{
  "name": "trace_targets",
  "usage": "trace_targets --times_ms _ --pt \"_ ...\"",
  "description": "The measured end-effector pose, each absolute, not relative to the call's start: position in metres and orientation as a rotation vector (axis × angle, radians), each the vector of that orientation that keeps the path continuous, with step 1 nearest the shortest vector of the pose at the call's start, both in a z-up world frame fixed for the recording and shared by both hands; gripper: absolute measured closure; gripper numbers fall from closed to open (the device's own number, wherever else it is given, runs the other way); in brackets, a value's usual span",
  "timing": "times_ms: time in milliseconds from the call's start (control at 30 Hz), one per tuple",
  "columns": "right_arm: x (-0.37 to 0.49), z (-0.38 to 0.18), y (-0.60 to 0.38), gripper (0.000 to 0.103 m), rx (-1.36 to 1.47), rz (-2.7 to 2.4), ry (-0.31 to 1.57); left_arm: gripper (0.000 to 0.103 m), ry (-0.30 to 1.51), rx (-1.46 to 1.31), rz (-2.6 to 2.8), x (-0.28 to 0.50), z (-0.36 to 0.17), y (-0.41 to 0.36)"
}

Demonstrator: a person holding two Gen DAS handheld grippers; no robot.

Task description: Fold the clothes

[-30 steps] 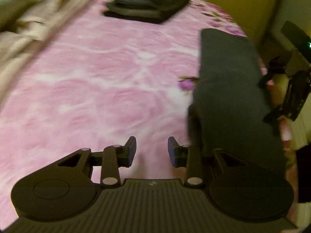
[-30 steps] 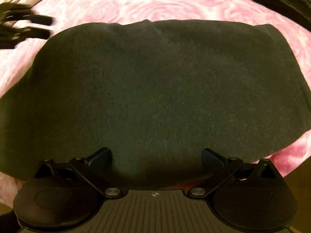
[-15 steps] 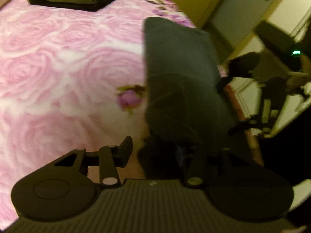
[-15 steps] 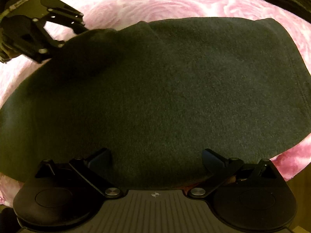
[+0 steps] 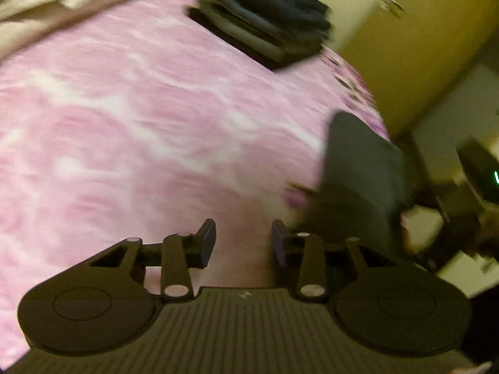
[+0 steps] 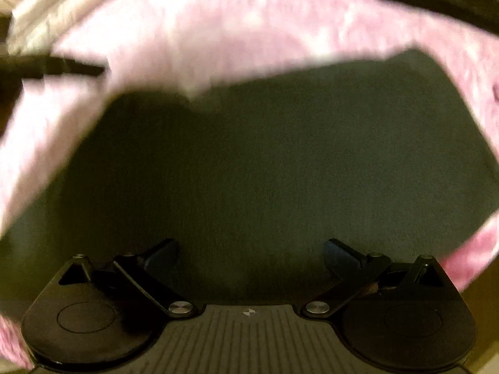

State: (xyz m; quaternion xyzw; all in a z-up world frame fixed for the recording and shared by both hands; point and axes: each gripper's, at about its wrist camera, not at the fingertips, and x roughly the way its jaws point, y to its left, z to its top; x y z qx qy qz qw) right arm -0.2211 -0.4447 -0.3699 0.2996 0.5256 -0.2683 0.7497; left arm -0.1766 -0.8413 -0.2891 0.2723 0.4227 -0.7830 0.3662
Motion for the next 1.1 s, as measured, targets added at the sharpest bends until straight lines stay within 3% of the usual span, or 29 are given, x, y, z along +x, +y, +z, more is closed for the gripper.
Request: trace_targets --times_ms 167,300,467,533,567,633,867,1100 --pt "-0.202 -0.365 -0.464 0.000 0.614 -0.614 1.115 0.070 1.466 0.611 -1.898 -0.180 -0.321 -0.855" --pt "-0.169 -0.369 -0.502 0.000 0.606 -0.676 1.146 0.082 1.610 0.567 -1.885 -0.173 -0.320 -0.857" --pt "-0.186 -0.357 -0.510 0.000 0.574 -0.730 1.146 0.083 1.754 0.513 -1.825 -0.170 -0.329 -0.859" --pt "-0.184 -0.351 -0.511 0.000 0.516 -0.720 1.115 0.084 1.758 0.497 -1.816 -0.172 -0.331 -0.860" --pt "-0.181 -0.349 -0.512 0.000 0.486 -0.714 1.097 0.092 1.739 0.486 -1.814 -0.172 -0.329 -0.859" --pt "-0.176 -0.350 -0.521 0.000 0.460 -0.701 1.071 0.096 1.701 0.463 -1.810 -0.172 -0.327 -0.856" --pt "-0.191 -0.363 -0.564 0.000 0.580 -0.776 1.043 0.099 1.684 0.292 -1.640 -0.144 -0.327 -0.815" --pt "-0.184 -0.354 -0.575 0.001 0.589 -0.803 0.998 0.100 1.632 0.326 -1.649 -0.150 -0.325 -0.821"
